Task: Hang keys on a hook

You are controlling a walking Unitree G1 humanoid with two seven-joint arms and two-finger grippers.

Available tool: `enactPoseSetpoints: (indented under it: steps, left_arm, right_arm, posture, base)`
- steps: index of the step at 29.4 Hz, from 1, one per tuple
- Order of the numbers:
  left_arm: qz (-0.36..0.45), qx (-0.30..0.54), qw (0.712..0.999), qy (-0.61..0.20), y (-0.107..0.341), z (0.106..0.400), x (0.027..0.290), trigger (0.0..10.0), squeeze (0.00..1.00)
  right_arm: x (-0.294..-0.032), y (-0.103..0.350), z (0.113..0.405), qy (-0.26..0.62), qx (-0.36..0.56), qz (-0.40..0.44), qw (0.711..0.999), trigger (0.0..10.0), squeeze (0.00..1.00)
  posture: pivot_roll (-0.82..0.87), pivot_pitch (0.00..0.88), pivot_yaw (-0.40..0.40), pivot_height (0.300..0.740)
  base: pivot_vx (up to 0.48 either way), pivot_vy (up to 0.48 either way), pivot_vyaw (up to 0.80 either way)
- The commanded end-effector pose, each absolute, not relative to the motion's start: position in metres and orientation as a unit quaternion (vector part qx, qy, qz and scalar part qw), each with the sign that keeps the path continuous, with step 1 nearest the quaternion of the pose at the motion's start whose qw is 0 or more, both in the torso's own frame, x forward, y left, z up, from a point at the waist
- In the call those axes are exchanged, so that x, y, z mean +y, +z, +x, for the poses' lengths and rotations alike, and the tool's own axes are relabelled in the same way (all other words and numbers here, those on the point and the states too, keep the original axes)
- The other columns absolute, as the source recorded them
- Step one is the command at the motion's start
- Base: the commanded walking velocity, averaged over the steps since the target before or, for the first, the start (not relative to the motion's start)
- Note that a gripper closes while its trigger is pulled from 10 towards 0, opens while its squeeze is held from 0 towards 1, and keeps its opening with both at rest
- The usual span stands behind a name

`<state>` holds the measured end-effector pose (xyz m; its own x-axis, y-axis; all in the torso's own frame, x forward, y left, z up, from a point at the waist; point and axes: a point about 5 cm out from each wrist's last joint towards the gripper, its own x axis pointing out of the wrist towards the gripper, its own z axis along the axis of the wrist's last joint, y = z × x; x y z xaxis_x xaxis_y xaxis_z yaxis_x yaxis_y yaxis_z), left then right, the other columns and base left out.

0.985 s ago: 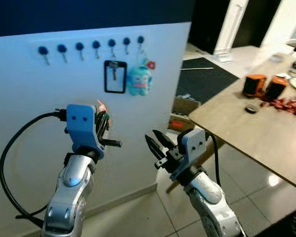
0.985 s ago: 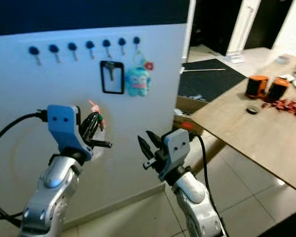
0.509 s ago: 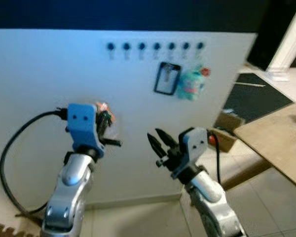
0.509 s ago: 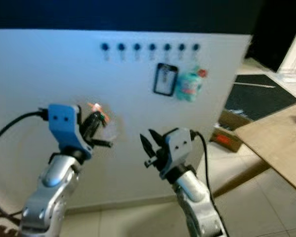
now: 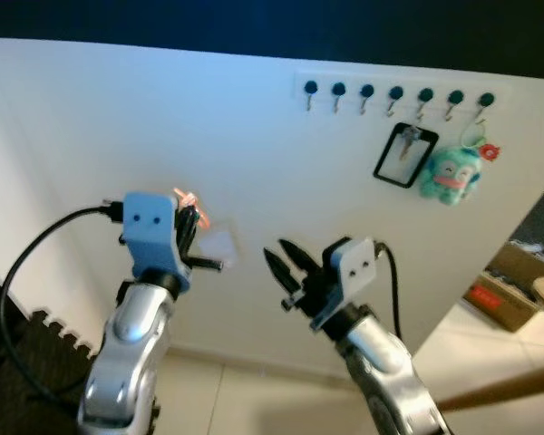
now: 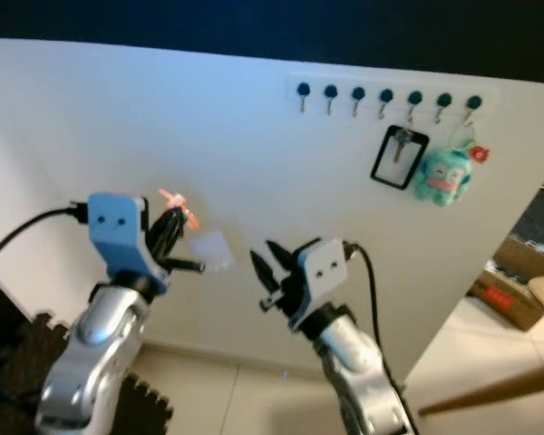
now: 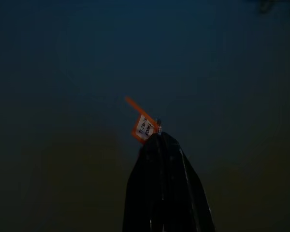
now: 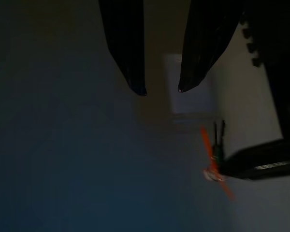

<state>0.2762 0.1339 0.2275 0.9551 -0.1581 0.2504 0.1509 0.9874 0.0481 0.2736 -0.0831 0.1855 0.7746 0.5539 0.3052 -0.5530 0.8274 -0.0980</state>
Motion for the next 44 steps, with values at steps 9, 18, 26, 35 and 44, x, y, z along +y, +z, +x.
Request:
enactPoseSetpoints:
  steps: [9, 18, 26, 35, 44]
  left_arm:
    - [0.024, -0.114, 0.991, -0.07, 0.22, 0.276, 0.138, 10.0, 0.0]
    - [0.031, -0.1, 0.991, -0.085, 0.213, 0.276, 0.137, 10.0, 0.0]
    - [0.042, -0.089, 0.988, -0.115, 0.208, 0.28, 0.13, 10.0, 0.0]
    - [0.054, -0.081, 0.988, -0.119, 0.199, 0.286, 0.126, 10.0, 0.0]
    - [0.067, -0.085, 0.993, -0.052, 0.183, 0.294, 0.137, 10.0, 0.0]
  right_arm:
    - [-0.082, 0.181, 0.274, 0.288, -0.155, 0.005, 0.945, 10.0, 0.0]
    - [-0.099, 0.178, 0.283, 0.221, -0.137, 0.063, 0.964, 10.0, 0.0]
    - [-0.113, 0.177, 0.282, 0.168, -0.141, 0.065, 0.974, 10.0, 0.0]
    - [-0.125, 0.181, 0.283, 0.137, -0.15, 0.049, 0.978, 10.0, 0.0]
    - [-0.17, 0.148, 0.271, 0.064, -0.095, -0.019, 0.993, 10.0, 0.0]
  posture:
    - [0.13, 0.083, -0.038, 0.74]
    - [0.12, 0.09, -0.028, 0.74]
    - [0.09, 0.099, 0.005, 0.74]
    - [0.05, 0.104, 0.025, 0.74]
    - [-0.01, 0.112, 0.041, 0.74]
  base:
    - [0.0, 0.0, 0.49]
    - [0.0, 0.0, 0.0]
    - [0.0, 0.0, 0.0]
    - [0.0, 0.0, 0.0]
    - [0.0, 0.0, 0.0]
